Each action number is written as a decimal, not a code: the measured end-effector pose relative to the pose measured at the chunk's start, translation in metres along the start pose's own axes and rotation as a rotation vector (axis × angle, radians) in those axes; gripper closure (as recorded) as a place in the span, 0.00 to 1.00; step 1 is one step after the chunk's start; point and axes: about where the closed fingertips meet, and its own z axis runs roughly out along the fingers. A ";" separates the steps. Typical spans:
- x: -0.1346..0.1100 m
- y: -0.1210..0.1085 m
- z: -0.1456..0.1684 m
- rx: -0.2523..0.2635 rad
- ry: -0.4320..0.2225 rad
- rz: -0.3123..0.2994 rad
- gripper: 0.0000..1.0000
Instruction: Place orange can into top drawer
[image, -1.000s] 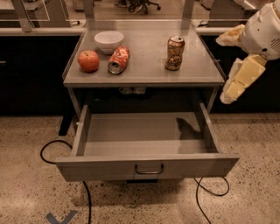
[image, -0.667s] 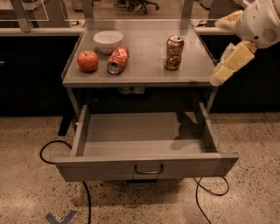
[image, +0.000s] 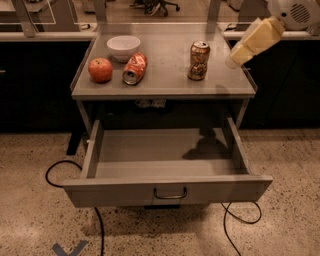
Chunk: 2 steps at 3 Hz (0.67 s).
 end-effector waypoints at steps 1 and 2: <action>0.013 -0.003 0.011 0.017 -0.084 0.078 0.00; 0.023 -0.044 0.030 0.098 -0.212 0.131 0.00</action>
Offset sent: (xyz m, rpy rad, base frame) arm 0.1121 -0.0659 0.0025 0.3990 -0.2842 -0.0823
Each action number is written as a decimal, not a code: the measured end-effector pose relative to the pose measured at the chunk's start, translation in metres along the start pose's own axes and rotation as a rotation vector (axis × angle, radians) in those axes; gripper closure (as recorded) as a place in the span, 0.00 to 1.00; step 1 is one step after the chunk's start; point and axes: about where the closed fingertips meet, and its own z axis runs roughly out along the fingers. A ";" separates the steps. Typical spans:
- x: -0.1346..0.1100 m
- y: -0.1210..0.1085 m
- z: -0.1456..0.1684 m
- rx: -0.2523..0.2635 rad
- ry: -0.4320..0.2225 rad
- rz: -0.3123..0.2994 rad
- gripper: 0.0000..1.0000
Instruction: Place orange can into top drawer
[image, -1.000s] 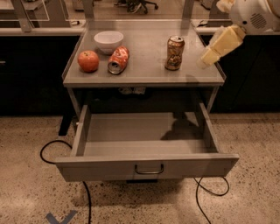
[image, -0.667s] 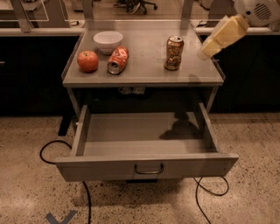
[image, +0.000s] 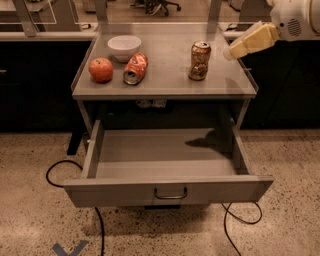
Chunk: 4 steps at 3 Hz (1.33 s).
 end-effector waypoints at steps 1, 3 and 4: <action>0.011 -0.059 0.035 0.106 -0.146 0.071 0.00; 0.016 -0.054 0.066 0.067 -0.129 0.075 0.00; 0.027 -0.034 0.147 -0.022 -0.145 0.167 0.00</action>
Offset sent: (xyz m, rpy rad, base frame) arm 0.0446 -0.0136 0.0027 0.1049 -0.0849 -0.0295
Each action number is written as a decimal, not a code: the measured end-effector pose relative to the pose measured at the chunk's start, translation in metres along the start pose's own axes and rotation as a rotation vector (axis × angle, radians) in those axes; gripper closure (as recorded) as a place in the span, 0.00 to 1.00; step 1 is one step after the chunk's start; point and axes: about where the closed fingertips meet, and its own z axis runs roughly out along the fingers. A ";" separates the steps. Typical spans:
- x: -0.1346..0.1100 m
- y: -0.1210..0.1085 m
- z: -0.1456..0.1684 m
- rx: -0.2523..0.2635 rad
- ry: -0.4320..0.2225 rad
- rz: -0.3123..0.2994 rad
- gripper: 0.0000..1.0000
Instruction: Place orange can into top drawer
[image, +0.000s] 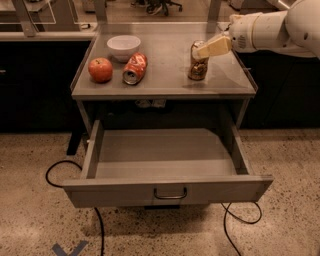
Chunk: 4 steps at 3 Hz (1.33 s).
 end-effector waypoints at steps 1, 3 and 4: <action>0.003 0.001 0.003 -0.006 -0.001 0.008 0.00; 0.049 0.030 0.078 -0.137 -0.008 0.139 0.00; 0.053 0.031 0.083 -0.144 -0.006 0.144 0.00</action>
Offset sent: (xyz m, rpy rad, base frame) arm 0.0414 0.0409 -0.0958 0.1590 0.1589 0.0671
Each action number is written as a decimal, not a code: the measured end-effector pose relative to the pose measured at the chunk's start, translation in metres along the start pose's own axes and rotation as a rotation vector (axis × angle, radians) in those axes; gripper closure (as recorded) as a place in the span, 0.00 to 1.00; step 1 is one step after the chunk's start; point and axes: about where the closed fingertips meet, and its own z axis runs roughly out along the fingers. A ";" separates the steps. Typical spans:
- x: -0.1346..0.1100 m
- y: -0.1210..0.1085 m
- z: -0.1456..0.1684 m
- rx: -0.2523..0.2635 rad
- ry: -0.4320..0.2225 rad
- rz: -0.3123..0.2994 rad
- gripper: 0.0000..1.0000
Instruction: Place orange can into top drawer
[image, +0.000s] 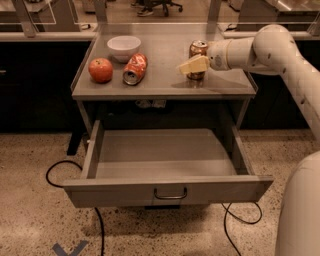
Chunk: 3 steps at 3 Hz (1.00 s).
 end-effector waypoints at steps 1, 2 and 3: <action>0.000 0.000 0.000 0.000 0.000 0.000 0.23; 0.000 0.000 0.000 0.000 0.000 0.000 0.44; 0.000 0.000 0.000 0.000 0.000 0.000 0.67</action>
Offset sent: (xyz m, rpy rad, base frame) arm 0.0000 0.0002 -0.0001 0.0000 0.0001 0.0003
